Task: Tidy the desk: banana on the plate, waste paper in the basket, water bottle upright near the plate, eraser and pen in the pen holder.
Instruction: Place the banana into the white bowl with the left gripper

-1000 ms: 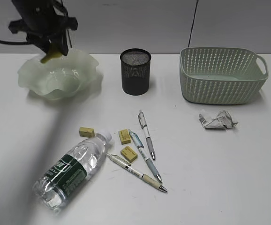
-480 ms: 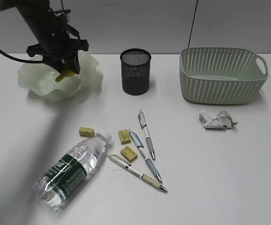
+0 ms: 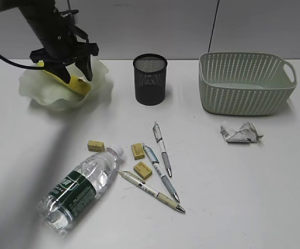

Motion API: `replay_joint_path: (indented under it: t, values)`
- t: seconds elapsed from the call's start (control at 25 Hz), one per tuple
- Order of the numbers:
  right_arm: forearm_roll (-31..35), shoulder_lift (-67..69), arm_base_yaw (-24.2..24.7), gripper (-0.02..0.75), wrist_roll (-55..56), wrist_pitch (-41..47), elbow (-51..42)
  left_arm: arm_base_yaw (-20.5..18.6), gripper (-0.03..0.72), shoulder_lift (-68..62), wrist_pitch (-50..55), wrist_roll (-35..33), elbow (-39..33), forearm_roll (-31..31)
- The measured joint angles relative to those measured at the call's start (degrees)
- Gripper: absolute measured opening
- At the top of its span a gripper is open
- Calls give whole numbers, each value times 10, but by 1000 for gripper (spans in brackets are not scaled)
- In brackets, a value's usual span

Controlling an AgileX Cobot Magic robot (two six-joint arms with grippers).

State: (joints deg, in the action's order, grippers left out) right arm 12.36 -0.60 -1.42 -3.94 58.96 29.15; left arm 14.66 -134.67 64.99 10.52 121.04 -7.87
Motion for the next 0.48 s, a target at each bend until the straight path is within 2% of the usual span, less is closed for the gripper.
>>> replay_joint_path:
  t: [0.16,0.24,0.48]
  values:
    - [0,0,0,420,0,0,0,0,468,23,38,-3,0,13]
    - [0,0,0,420,0,-1,0,0,456,51,44,-31,0,33]
    - [0,0,0,420,0,-1,0,0,366,170,46,-55,-20,105]
